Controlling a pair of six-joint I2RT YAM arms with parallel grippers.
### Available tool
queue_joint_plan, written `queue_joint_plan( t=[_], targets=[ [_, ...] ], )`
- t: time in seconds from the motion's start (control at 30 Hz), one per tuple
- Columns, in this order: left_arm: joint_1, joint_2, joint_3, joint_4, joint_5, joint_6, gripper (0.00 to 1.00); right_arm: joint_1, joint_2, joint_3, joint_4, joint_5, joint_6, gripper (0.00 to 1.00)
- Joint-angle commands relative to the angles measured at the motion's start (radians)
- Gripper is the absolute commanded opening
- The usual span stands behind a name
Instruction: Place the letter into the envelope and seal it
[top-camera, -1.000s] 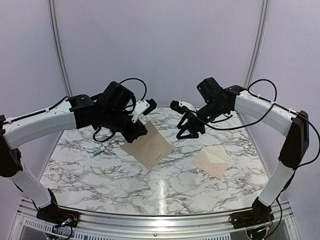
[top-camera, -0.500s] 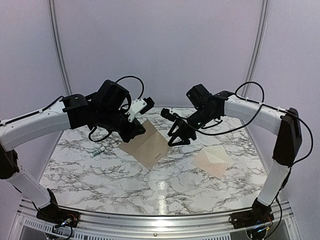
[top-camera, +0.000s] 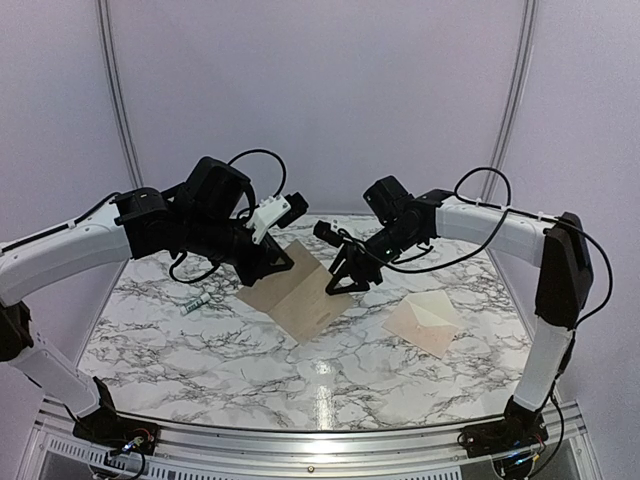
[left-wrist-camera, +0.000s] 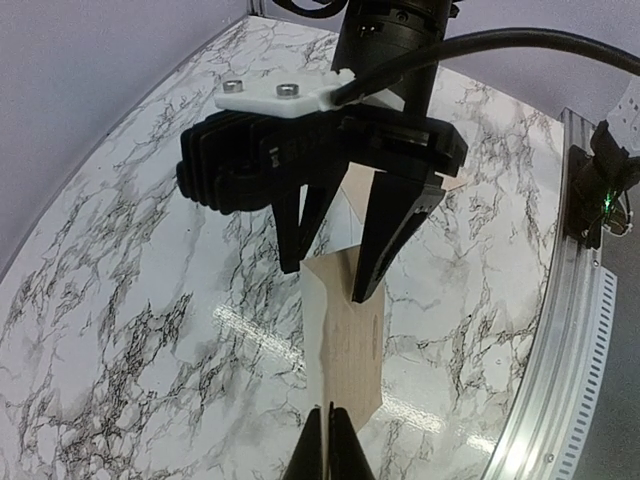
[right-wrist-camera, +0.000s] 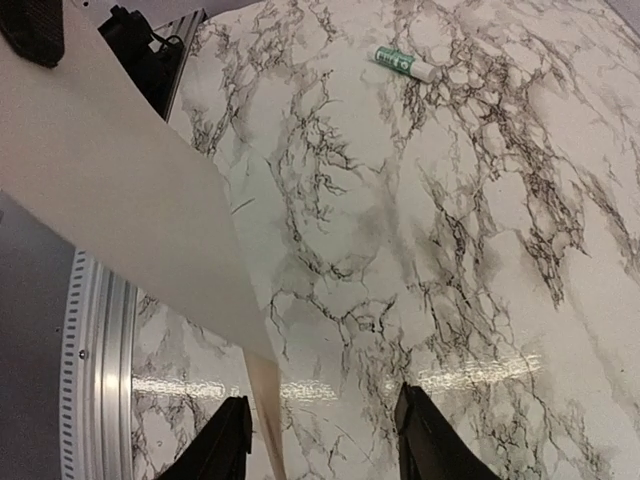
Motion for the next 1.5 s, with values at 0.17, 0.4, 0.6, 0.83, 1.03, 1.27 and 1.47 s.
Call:
queue_joint_plan(
  t=[0.17,0.4,0.6,0.83,1.03,1.27,1.47],
  targets=[
    [-0.003,-0.028,-0.007,0.042,-0.029,0.005,0.0,0.015,-0.01,-0.017,-0.023,-0.122,-0.028,0.25],
    [-0.003,-0.027,-0.011,0.064,-0.047,0.0,0.05,0.013,-0.003,-0.017,-0.025,-0.146,-0.017,0.0],
    [-0.006,-0.099,-0.014,0.062,-0.052,-0.029,0.51,-0.026,-0.036,-0.038,-0.004,-0.099,-0.035,0.0],
    [-0.004,-0.273,-0.059,0.076,-0.183,-0.082,0.76,-0.059,-0.159,-0.126,0.032,0.055,-0.133,0.0],
    [-0.002,-0.25,-0.143,0.123,-0.182,-0.07,0.75,-0.045,-0.314,-0.212,0.012,0.061,-0.185,0.0],
    [-0.054,-0.113,-0.233,0.269,0.012,-0.011,0.71,0.015,-0.404,-0.237,-0.051,-0.016,-0.196,0.0],
    [-0.13,-0.03,-0.222,0.304,0.057,0.013,0.72,0.036,-0.421,-0.257,-0.034,-0.042,-0.158,0.0]
  ],
)
